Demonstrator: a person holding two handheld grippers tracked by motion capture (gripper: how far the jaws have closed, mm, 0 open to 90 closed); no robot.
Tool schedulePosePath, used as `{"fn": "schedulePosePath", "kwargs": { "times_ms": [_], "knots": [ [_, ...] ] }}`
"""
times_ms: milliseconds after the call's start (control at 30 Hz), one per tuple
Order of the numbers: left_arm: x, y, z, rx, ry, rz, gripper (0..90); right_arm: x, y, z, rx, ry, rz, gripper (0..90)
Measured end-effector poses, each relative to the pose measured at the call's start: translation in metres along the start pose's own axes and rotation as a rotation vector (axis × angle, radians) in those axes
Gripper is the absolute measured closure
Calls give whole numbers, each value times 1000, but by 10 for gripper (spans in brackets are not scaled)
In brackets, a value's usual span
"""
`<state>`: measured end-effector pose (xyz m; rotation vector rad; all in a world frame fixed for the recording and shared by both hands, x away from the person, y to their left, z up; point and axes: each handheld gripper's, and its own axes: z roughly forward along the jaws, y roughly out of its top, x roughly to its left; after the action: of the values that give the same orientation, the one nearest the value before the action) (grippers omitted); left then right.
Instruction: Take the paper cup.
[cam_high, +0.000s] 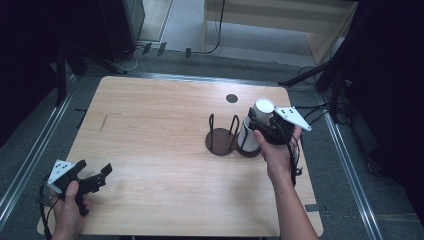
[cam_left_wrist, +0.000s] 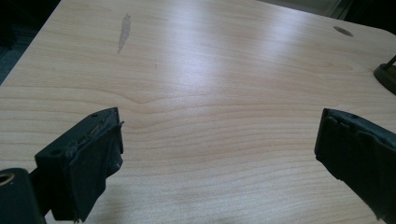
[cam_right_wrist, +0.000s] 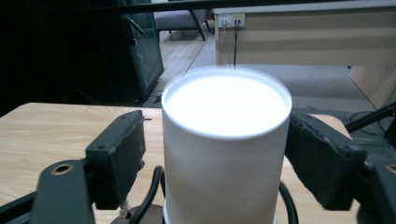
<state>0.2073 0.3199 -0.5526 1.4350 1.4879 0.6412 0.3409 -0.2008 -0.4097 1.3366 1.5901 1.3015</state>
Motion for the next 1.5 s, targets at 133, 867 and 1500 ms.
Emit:
{"fn": "schedulePosePath", "kwargs": {
  "times_ms": [133, 867, 1500],
  "knots": [
    [0, 0, 0, -1, 1, -3, 17, -1, -16, 4, 20, -11, 19, 200],
    [0, 0, 0, 2, -1, -1, 16, -1, -37, 16, 38, -38, 4, 255],
    [-1, 0, 0, 6, -5, -1, 16, 1, 0, -1, -42, -43, -33, 282]
  ]
}}
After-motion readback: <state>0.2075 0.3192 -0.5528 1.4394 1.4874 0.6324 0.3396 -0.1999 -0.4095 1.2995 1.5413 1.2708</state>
